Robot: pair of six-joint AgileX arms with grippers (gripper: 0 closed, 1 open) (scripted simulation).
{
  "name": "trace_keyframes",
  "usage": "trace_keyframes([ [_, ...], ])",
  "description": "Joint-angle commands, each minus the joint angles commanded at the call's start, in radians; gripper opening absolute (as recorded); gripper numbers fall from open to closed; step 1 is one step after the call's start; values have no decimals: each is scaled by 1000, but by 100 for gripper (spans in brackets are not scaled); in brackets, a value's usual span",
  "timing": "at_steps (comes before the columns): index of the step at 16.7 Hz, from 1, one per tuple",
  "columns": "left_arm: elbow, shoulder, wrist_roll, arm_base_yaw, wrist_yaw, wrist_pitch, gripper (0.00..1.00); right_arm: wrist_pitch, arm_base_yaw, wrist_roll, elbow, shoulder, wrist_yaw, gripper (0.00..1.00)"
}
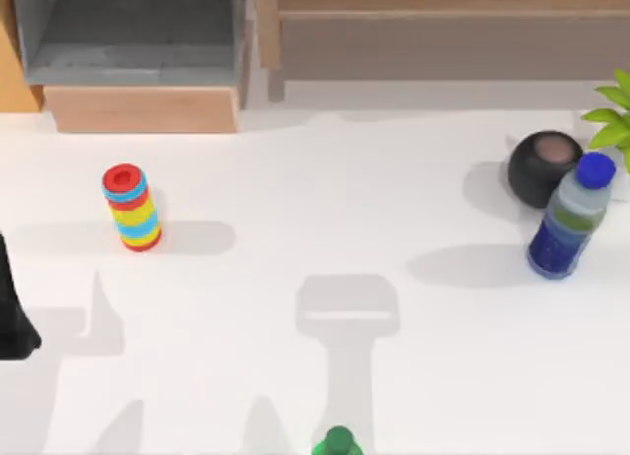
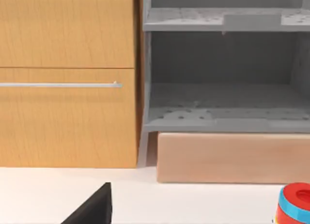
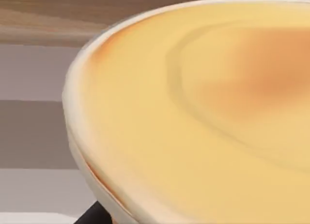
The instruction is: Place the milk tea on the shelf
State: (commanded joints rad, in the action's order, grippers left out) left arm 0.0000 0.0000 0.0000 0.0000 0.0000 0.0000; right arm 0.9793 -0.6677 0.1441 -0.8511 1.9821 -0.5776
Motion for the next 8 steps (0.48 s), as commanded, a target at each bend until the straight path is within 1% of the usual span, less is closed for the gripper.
trace_keyframes([
  [3,0,0,0,0,0,0,100,-75,73,-7,-23,-95,118,0],
  [8,0,0,0,0,0,0,100,-304,288,-29,-101,-249,389,0],
])
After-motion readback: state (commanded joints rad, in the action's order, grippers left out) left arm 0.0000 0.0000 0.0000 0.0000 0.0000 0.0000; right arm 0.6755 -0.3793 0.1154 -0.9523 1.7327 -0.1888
